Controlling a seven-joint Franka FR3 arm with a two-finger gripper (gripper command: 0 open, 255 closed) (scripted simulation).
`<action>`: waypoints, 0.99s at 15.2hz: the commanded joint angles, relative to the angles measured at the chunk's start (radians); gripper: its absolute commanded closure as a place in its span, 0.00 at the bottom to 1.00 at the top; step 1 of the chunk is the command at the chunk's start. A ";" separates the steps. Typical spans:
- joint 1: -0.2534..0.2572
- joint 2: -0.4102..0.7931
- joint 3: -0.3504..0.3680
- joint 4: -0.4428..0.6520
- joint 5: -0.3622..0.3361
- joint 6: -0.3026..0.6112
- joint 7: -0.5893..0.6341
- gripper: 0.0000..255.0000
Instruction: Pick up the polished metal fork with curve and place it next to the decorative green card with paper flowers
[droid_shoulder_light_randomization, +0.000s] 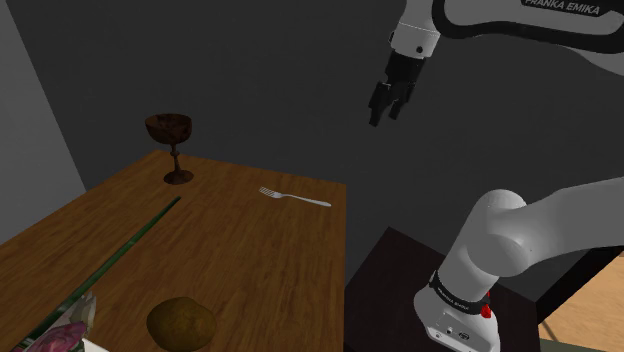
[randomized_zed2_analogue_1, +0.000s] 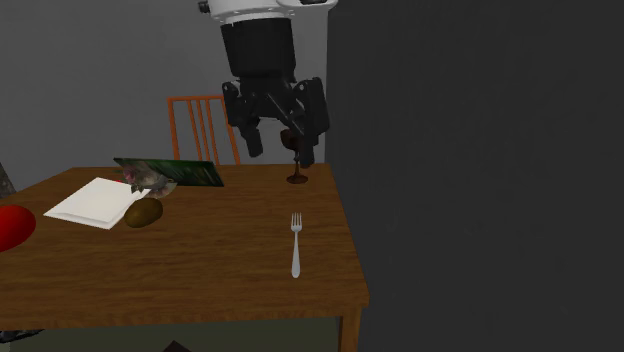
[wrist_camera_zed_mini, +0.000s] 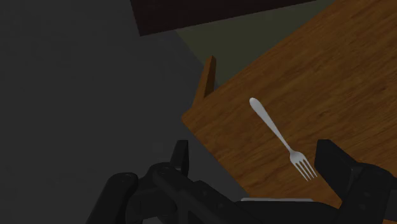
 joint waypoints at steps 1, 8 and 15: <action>0.000 0.000 0.000 0.000 0.000 0.000 0.000 0.00; 0.043 0.167 -0.008 -0.061 0.015 0.220 -0.064 0.00; 0.085 0.378 -0.008 -0.061 0.036 0.422 -0.133 0.00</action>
